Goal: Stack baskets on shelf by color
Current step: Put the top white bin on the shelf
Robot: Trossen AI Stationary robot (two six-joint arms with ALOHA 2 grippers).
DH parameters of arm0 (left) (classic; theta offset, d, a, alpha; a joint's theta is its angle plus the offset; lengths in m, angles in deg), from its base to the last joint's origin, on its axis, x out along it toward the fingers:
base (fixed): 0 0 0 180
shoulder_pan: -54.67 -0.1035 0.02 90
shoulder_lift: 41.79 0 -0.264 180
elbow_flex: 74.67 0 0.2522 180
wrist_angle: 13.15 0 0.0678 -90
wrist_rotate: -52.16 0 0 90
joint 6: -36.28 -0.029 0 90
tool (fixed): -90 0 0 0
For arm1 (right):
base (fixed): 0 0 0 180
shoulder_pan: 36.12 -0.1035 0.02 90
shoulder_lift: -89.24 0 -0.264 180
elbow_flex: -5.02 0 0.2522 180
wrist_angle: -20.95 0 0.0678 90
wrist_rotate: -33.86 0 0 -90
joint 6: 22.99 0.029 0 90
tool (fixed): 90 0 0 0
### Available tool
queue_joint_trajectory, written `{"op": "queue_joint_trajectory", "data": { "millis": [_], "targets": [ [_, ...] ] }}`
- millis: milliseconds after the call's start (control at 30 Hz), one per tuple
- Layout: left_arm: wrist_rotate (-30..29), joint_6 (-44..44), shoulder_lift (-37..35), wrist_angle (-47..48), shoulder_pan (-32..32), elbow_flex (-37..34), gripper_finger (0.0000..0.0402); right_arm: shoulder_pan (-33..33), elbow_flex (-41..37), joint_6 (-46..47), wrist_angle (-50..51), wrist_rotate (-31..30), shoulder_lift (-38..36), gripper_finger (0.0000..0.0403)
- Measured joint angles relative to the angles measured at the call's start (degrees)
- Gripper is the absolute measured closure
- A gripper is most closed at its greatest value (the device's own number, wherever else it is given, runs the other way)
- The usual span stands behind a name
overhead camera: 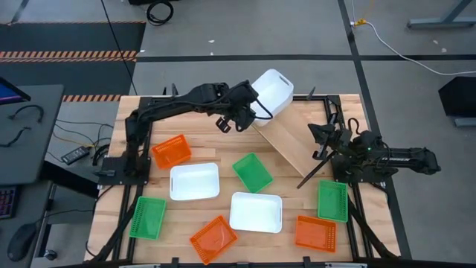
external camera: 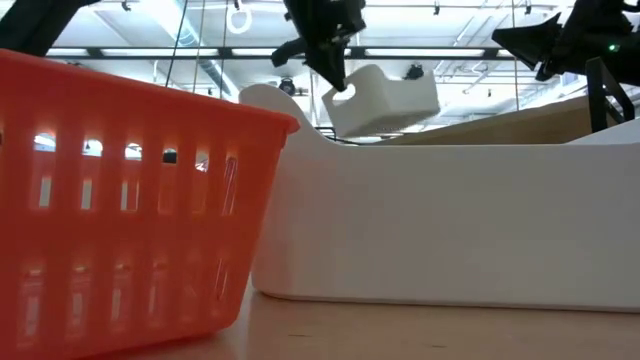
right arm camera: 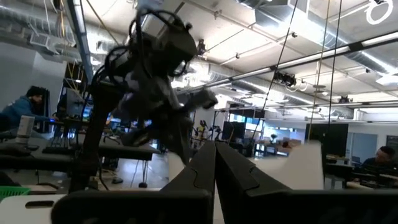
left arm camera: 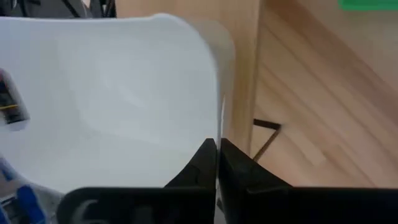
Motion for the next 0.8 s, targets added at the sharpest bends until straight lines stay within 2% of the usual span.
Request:
{"op": "queue_joint_trajectory", "data": {
  "millis": [400, 800],
  "targets": [
    [0.6, -2.1, 2.2, 0.9, -0.9, 0.0, 0.0390, 0.0, 0.0, 0.4, -0.1, -1.1, 0.0, 0.0388],
    [0.9, -1.4, 2.2, 0.4, -0.8, 0.0, 0.0360, 0.0, 0.0, 0.5, 0.1, -1.1, 0.0, 0.0388]
  ]
}}
